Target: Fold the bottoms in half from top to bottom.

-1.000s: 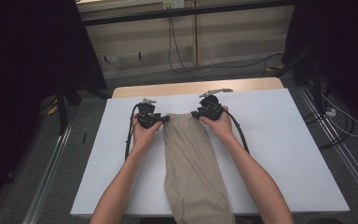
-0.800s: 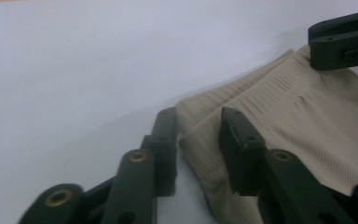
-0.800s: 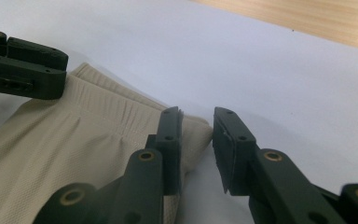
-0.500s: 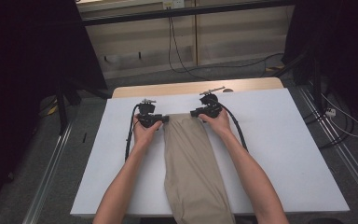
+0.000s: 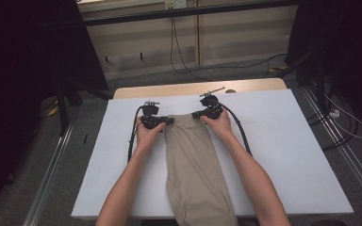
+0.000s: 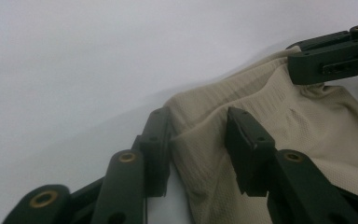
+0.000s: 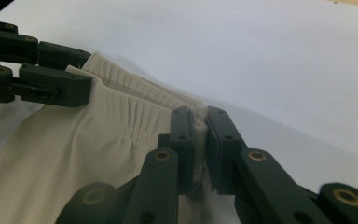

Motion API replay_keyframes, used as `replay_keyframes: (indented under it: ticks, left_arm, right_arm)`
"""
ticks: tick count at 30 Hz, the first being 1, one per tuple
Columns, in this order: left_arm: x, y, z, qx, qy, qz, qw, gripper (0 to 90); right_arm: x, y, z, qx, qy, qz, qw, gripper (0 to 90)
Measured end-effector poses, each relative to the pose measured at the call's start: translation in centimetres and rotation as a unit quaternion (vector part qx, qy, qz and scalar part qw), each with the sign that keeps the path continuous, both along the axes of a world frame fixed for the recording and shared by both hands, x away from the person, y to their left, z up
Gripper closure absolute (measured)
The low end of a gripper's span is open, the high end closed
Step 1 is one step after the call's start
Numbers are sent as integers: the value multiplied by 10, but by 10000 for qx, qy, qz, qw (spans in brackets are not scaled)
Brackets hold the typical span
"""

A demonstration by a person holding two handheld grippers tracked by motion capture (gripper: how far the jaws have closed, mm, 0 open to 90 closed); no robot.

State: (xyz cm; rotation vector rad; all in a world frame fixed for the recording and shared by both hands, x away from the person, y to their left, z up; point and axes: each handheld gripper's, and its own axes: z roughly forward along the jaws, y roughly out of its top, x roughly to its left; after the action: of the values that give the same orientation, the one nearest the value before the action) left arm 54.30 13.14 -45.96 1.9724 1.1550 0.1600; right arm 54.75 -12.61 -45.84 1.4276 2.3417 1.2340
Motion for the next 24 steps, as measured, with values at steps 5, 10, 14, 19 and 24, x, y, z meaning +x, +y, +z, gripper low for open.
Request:
replay_keyframes:
  ticks: [5,10,14,19,24]
  left_arm:
    - [-1,2,3,-361,9,-47,9993,795]
    - [-3,-3,20,-545,-253,-51,9982,803]
    - [-1,-6,37,-491,-550,-35,9973,802]
    - [6,-18,55,-507,-783,-87,9956,802]
    - [14,-31,74,-556,-1027,-222,9929,801]
  right_arm:
    - [-3,-6,4,125,-56,-34,9999,825]
    - [-4,-17,17,356,-242,-79,9990,825]
    - [-7,-24,36,537,-527,-89,9971,825]
    - [-8,-33,56,648,-772,-209,9947,825]
    - [-6,-49,74,743,-915,-335,9925,825]
